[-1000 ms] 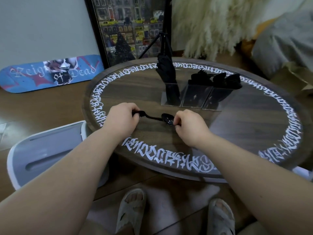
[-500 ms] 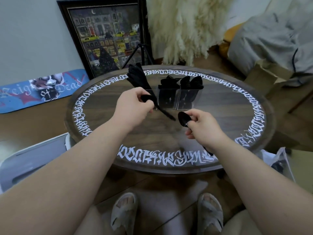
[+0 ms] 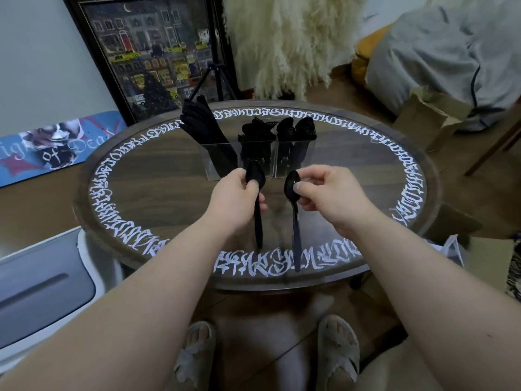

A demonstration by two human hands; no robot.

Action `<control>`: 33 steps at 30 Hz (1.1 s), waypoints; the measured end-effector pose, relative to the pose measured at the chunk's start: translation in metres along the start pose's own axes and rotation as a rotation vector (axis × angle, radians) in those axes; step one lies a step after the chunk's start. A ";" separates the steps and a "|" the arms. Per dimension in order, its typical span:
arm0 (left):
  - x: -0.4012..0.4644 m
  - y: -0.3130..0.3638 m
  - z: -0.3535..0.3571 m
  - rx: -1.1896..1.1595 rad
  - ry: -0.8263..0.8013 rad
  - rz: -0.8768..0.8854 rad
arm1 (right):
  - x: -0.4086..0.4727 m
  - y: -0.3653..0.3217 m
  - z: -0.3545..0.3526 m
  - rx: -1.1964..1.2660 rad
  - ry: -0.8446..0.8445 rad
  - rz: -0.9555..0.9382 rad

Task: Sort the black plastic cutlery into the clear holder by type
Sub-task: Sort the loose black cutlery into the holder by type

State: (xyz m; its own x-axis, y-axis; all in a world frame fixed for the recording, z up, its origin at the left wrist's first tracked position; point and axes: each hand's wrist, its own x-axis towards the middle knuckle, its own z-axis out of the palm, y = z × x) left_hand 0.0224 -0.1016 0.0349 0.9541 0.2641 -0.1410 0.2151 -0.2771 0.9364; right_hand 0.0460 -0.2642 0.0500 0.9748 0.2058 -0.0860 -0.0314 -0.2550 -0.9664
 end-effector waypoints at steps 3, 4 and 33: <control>0.001 -0.002 0.003 0.048 -0.022 0.052 | 0.002 -0.001 0.002 0.063 -0.001 0.000; 0.000 -0.003 0.004 0.056 -0.029 0.072 | 0.003 -0.001 0.003 0.077 0.001 0.004; 0.000 0.003 0.003 0.667 -0.114 0.292 | 0.016 0.010 0.007 -0.062 0.205 -0.075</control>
State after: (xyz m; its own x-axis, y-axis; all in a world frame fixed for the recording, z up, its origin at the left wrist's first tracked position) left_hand 0.0237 -0.1053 0.0363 0.9998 0.0055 0.0178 -0.0053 -0.8339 0.5519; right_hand 0.0600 -0.2567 0.0374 0.9986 0.0319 0.0427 0.0504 -0.3048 -0.9511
